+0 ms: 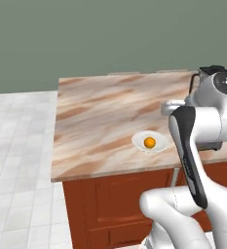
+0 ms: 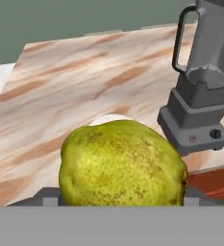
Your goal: Pick the orange and pear from the fridge and place them on the plate next to the blender to make a fruit smoothie.
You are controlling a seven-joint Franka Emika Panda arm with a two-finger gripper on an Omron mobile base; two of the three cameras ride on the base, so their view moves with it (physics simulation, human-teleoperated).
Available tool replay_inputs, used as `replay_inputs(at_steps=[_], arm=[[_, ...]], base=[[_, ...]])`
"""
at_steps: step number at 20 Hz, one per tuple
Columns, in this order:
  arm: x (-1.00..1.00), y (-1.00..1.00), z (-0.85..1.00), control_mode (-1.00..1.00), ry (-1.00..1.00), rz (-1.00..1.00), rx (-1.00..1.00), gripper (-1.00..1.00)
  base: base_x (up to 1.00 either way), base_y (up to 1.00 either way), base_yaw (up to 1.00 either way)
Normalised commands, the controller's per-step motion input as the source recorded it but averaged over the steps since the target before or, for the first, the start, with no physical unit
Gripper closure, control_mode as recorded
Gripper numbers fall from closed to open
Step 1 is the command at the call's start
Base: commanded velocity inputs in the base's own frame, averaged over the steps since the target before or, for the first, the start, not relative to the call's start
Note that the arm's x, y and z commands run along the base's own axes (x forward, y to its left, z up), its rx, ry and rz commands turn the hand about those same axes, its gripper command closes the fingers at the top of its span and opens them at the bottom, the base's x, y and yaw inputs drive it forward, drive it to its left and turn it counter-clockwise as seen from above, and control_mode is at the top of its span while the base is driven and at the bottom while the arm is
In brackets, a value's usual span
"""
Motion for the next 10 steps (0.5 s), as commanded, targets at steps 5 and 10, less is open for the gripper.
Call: replay_inputs(at_steps=[5, 10], arm=[[0.00, 0.00, 0.00, 1.00, 0.00, 0.00, 0.00, 1.00], [0.43, -0.29, -0.51, -1.00, 0.54, 0.00, 0.00, 1.00]], base=[[0.63, 0.00, 0.00], [0.08, -0.01, 0.00]])
